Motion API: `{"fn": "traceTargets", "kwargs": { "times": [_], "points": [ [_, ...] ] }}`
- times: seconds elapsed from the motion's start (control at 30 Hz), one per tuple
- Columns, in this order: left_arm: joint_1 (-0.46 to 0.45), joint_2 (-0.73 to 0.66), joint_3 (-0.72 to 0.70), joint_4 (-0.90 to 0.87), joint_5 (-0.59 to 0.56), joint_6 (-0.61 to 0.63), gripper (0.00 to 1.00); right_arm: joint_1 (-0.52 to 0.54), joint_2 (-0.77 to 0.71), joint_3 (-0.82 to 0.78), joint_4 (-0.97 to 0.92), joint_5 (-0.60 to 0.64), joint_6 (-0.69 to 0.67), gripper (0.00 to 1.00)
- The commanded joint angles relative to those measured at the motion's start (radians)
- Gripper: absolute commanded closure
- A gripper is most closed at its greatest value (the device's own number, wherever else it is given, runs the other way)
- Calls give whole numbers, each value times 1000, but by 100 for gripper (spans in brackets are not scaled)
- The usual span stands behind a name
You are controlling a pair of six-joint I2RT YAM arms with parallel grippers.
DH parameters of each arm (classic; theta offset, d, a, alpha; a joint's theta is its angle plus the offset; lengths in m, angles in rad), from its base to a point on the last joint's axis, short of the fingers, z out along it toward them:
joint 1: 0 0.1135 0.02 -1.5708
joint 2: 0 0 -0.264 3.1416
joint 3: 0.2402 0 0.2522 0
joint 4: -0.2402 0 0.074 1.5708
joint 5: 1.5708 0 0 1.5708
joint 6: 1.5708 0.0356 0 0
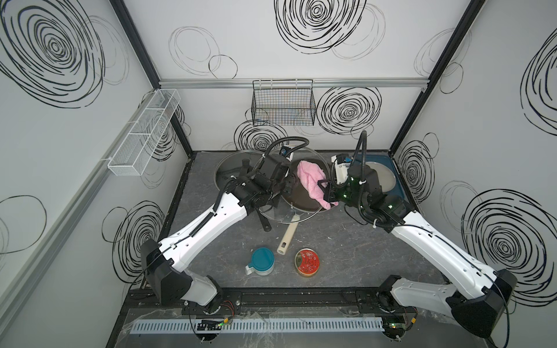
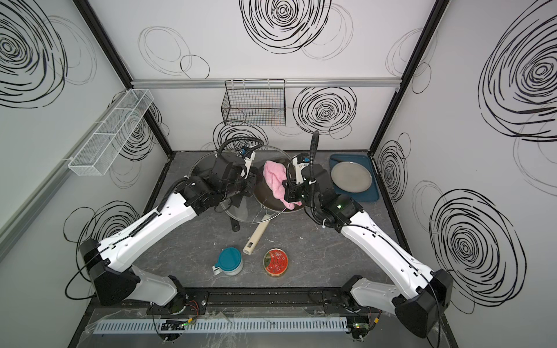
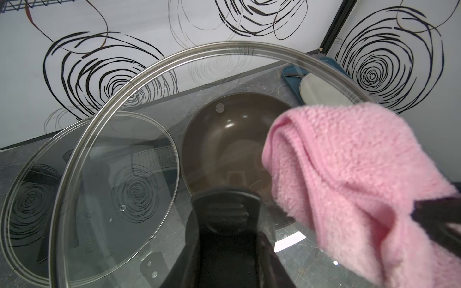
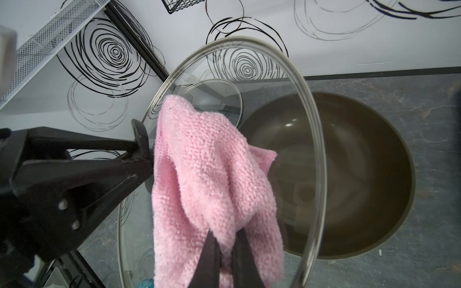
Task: Wipe the pot lid with a cloth
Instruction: Wipe the pot lid.
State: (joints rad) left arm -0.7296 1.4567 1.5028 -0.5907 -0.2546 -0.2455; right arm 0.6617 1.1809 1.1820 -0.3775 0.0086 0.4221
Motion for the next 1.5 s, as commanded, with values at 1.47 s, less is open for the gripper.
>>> {"fn": "traceTargets", "kwargs": {
  "times": [1.47],
  "points": [
    [-87,-169,-58,131,129,206,100,-43,390,357,-24,-400,-176,100]
  ]
}}
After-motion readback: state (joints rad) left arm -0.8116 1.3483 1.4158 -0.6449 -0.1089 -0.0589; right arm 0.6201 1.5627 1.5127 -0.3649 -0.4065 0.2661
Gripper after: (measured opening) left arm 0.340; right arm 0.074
